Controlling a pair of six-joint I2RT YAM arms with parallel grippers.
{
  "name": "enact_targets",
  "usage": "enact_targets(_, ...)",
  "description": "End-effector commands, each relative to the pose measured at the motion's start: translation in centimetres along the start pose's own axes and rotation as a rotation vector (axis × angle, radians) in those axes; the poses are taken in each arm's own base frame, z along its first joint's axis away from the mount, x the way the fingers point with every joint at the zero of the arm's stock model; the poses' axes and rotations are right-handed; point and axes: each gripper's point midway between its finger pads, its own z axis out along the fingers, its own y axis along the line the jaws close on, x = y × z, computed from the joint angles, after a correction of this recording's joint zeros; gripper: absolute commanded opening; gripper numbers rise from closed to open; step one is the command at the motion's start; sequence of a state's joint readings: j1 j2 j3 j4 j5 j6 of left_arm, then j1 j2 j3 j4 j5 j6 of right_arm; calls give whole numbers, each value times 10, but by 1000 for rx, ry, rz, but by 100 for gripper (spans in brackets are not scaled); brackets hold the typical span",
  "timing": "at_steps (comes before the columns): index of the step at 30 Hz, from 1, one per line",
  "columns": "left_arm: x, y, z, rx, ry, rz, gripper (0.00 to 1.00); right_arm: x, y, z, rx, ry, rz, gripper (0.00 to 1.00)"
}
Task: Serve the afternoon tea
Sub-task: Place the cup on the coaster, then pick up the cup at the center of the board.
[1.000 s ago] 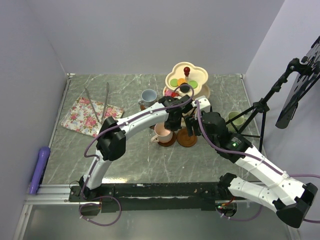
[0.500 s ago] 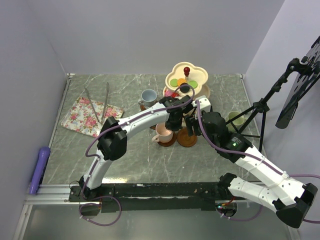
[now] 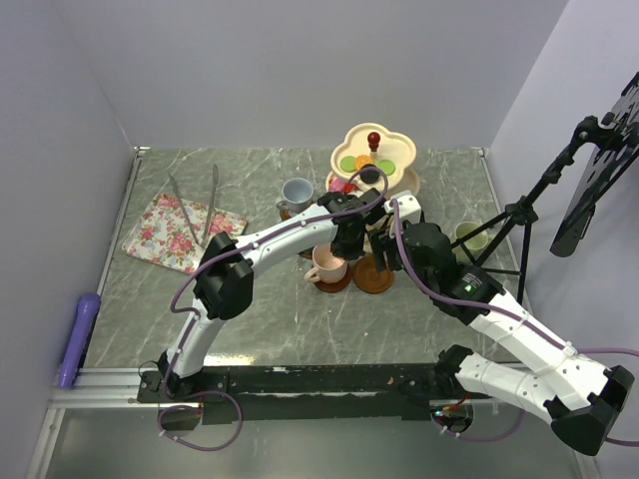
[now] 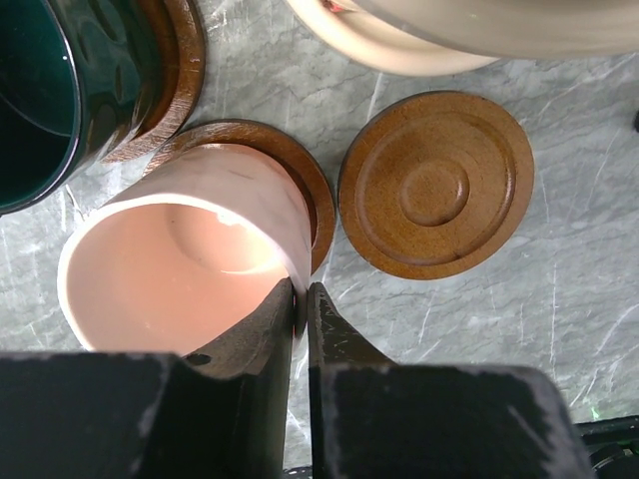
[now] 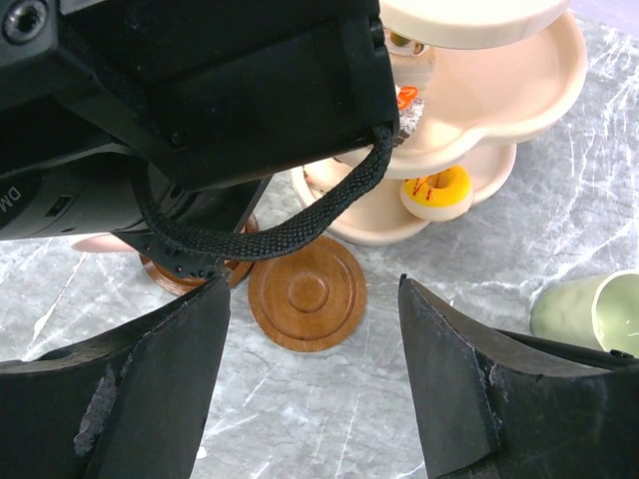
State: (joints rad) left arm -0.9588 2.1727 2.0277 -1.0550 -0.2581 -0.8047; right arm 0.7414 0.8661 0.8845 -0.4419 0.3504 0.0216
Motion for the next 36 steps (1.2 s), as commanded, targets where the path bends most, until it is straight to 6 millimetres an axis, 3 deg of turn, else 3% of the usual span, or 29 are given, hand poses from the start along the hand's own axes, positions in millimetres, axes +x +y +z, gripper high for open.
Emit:
enact_targets(1, -16, -15, -6, 68, -41, -11, 16, -16, -2, -3, 4, -44, 28, 75)
enact_targets(10, -21, -11, -18, 68, -67, -21, 33, -18, -4, -4, 10, -48, 31, 75)
enact_targets(14, -26, -9, -27, 75, -94, -29, 45, -23, -7, -9, 18, -63, 40, 75)
enact_targets(19, -38, -10, -50, 138, -175, -42, 58, -24, -14, -19, 39, -69, 60, 75)
enact_targets(24, -44, -8, -71, 193, -237, -60, 66, -27, -22, -31, 63, -74, 85, 75)
enact_targets(29, -52, -1, -95, 252, -325, -88, 74, -16, -32, -32, 105, -24, 137, 76)
enact_targets(33, -68, 16, -119, 297, -412, -147, 80, -5, -45, -22, 135, 62, 186, 75)
enact_targets(36, -78, 37, -125, 308, -444, -210, 82, -1, -63, -13, 183, 111, 216, 72)
